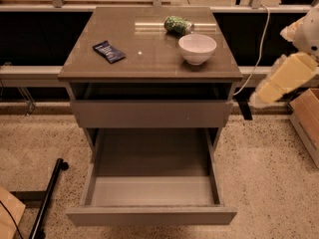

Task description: Place rxbar blueberry into middle drawer

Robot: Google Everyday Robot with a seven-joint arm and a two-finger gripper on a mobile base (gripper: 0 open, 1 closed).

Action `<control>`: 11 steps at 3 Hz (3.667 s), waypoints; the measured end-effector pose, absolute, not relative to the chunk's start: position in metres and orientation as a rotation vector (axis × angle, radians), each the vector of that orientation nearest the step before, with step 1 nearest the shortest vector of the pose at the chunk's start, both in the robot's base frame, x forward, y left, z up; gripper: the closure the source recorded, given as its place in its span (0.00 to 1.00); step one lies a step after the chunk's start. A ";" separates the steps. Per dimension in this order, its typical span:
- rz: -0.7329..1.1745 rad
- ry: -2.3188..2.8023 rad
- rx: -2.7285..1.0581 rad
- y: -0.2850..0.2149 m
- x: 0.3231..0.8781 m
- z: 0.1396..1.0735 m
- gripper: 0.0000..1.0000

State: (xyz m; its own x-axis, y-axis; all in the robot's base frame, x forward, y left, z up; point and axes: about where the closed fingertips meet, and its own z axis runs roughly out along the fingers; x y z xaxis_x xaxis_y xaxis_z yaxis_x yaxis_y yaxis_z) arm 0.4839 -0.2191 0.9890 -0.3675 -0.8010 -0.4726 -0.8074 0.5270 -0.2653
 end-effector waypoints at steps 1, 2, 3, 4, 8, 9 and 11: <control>0.100 2.146 -1.111 -0.217 0.531 1.000 0.00; 0.175 2.080 -1.054 -0.199 0.586 1.009 0.00; 0.217 2.053 -1.104 -0.174 0.614 1.010 0.00; 0.218 2.045 -1.106 -0.172 0.616 1.013 0.00; 0.542 1.969 -1.083 -0.025 0.668 0.956 0.00; 0.579 1.956 -1.074 0.008 0.696 0.958 0.00; 0.556 1.989 -0.982 0.013 0.692 0.948 0.00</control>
Offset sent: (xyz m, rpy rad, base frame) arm 0.1395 0.0241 0.0304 0.3469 -0.1644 -0.1046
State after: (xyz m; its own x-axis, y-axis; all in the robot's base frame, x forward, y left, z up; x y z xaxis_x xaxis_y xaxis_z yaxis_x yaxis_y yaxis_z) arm 0.6918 0.0134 0.9476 -0.3513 -0.4351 -0.8290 -0.8021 0.5966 0.0267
